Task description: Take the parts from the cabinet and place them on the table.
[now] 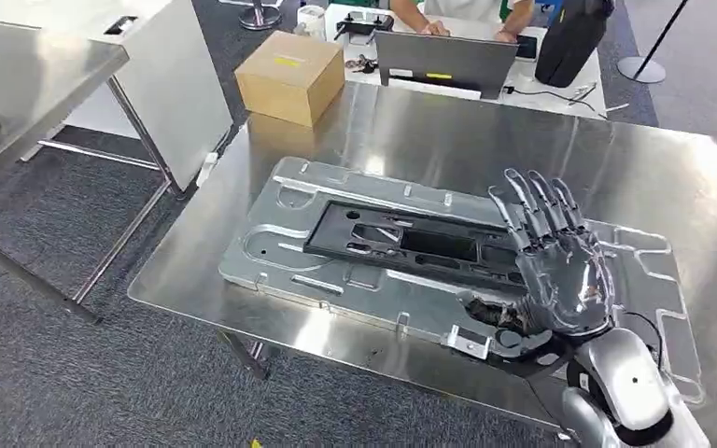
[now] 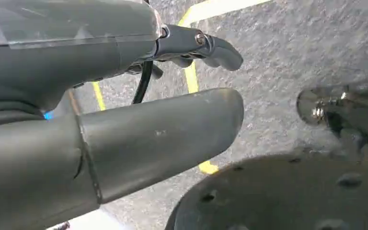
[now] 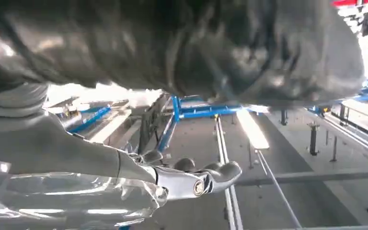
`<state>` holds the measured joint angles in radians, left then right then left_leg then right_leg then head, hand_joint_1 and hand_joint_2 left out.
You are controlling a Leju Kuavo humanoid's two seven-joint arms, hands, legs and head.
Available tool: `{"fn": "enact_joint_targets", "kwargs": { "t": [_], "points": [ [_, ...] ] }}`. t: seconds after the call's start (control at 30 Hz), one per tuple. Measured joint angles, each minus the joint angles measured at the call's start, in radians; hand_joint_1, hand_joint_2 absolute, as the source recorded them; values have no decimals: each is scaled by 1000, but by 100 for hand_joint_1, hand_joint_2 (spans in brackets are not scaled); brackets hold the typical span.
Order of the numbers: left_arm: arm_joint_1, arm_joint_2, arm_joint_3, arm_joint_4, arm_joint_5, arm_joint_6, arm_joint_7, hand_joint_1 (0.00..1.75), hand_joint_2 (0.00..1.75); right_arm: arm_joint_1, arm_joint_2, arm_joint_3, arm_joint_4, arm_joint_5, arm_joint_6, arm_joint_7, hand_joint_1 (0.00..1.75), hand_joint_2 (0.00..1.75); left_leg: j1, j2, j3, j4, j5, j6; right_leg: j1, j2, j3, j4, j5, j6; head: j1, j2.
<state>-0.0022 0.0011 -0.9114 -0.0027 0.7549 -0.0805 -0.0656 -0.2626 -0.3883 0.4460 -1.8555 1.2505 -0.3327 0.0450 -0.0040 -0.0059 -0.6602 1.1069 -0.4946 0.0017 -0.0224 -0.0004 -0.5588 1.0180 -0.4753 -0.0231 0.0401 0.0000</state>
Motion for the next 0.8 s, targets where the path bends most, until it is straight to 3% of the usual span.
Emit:
{"fn": "enact_joint_targets", "kwargs": {
  "t": [0.07,0.1,0.13,0.17,0.23,0.27,0.3,0.37,0.43,0.47,0.5,0.57,0.6,0.63,0.67,0.73,0.77,0.8],
  "points": [
    [0,0,-6,0,0,-1,0,0,0,2,-5,-5,-2,-3,3,-3,0,0,8,0,-42,150,-96,-13,2,-1,-21,2,14,-1,0,0],
    [0,0,-9,0,0,-1,-1,0,0,5,-8,-7,-2,-4,3,-3,0,0,9,0,-51,202,-117,-16,3,-1,-32,5,20,-1,0,0],
    [0,0,-12,0,0,-2,-3,0,0,9,-11,-11,-3,-4,3,-3,0,0,11,0,-40,215,-113,-18,3,-1,-42,9,26,1,0,0],
    [-1,0,-16,0,0,-2,-4,0,0,14,-13,-15,-3,-4,2,-3,0,0,12,0,-9,185,-91,-19,3,-2,-52,11,32,2,0,0],
    [-1,0,-21,0,0,-2,-8,0,0,18,-20,-24,-3,-6,2,-5,0,0,13,0,105,27,-29,-13,3,-1,-68,15,44,7,0,0],
    [-3,1,-23,0,0,-1,-12,0,0,18,-24,-28,-5,-8,3,-5,0,0,13,-1,171,-67,-23,-5,2,0,-70,17,50,11,-1,0],
    [-3,2,-24,0,0,1,-15,0,0,18,-26,-32,-9,-11,4,-6,0,0,6,-1,201,-121,-41,0,7,0,-75,18,55,18,0,0],
    [-4,2,-26,0,1,2,-18,0,0,17,-29,-37,-11,-13,5,-6,0,0,1,-2,184,-117,-25,8,2,-2,-72,9,72,32,-1,0],
    [-4,2,-31,0,4,4,-17,0,0,17,-32,-42,-12,-10,10,-11,0,0,4,0,174,-131,-3,26,7,1,-73,-3,92,48,0,0],
    [-5,0,-32,0,7,3,-17,0,0,18,-34,-45,-12,-8,16,-14,0,0,9,9,173,-138,15,35,1,2,-82,12,61,49,-1,0],
    [-5,0,-32,0,9,2,-15,0,0,15,-37,-46,-12,-8,19,-14,0,0,9,10,160,-140,26,50,2,1,-99,54,4,49,1,0],
    [-5,0,-33,0,10,2,-14,0,0,14,-37,-46,-12,-8,23,-15,0,0,7,13,131,-138,46,53,1,1,-138,198,-107,51,0,0],
    [-4,0,-34,0,11,2,-14,0,0,13,-37,-45,-12,-8,26,-15,0,0,6,13,115,-136,57,52,1,1,-152,269,-137,53,0,0],
    [-3,0,-35,0,11,2,-14,0,0,13,-37,-45,-11,-8,28,-15,0,0,5,13,99,-133,66,51,0,1,-151,303,-132,55,0,0],
    [-3,0,-37,0,12,2,-14,0,0,12,-37,-45,-11,-8,31,-15,0,0,5,13,82,-128,75,49,0,1,-130,294,-103,56,0,0],
    [-3,-1,-39,0,13,1,-14,0,0,4,-37,-45,-12,-8,35,-14,0,0,7,13,50,-110,87,43,-1,0,-32,170,-36,55,0,0],
    [-3,-2,-40,0,14,1,-11,0,0,0,-37,-45,-12,-8,36,-14,0,0,7,13,39,-99,90,39,-1,0,34,80,-31,52,0,0],
    [-4,-2,-40,0,17,1,-9,0,0,-2,-37,-45,-12,-8,36,-13,0,0,3,11,28,-90,94,33,3,0,78,4,-73,47,0,0]
  ]
}}
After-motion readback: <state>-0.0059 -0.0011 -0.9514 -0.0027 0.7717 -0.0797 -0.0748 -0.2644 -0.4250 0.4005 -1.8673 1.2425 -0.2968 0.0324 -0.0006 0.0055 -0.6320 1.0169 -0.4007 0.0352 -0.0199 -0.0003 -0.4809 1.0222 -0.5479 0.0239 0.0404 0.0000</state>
